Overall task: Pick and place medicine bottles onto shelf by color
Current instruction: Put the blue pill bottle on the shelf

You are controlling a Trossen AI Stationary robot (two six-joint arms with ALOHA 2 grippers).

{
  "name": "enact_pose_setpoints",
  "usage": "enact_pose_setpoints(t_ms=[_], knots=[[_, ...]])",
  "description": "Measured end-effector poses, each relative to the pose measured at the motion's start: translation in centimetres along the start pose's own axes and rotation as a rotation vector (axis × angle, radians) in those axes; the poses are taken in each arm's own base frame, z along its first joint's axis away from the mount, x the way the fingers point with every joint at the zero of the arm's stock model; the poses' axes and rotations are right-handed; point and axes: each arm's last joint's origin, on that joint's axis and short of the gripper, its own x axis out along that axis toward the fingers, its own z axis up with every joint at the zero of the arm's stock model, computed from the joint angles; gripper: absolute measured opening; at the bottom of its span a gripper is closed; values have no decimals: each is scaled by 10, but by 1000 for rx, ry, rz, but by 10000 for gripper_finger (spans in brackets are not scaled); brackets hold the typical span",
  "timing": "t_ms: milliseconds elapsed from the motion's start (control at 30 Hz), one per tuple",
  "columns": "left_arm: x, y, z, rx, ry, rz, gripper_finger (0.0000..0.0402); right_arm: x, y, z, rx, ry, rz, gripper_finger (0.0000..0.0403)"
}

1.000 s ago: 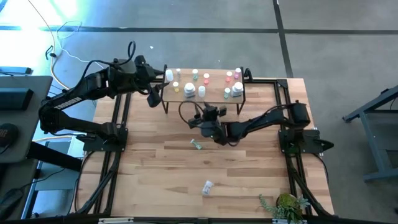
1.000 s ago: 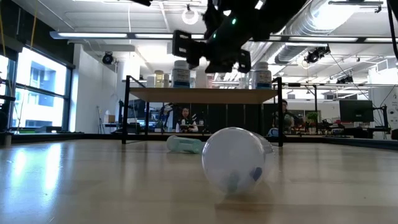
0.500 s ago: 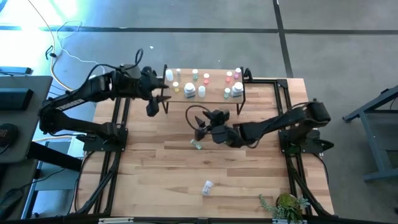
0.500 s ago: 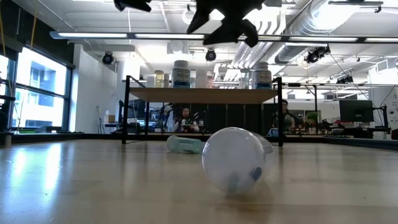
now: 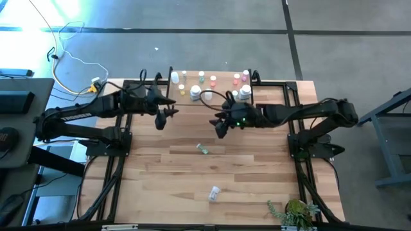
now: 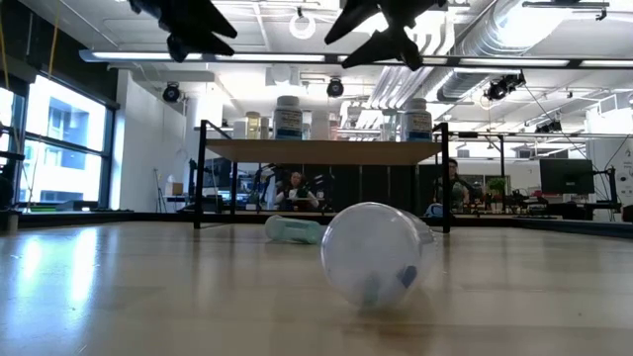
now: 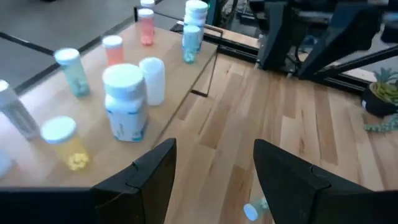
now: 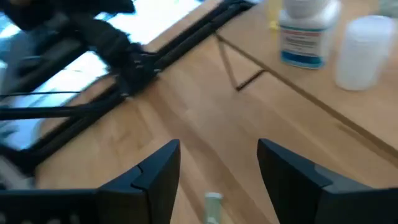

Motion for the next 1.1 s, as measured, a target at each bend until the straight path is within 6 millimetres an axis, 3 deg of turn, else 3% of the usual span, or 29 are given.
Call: enact_pose_setpoints(t_ms=[233, 567, 767, 1100], knots=[[13, -7, -33, 0, 27, -7, 204, 2, -14, 16, -64, 29, 91, 205], [14, -14, -78, -71, -2, -98, 204, 2, 5, 56, -240, 26, 56, 205], [10, -15, -96, -136, 8, -136, 204, 23, 12, 47, -213, 130, 56, 205], [7, -25, -99, -137, 12, -196, 204, 66, 20, 5, -68, 312, -3, 205]])
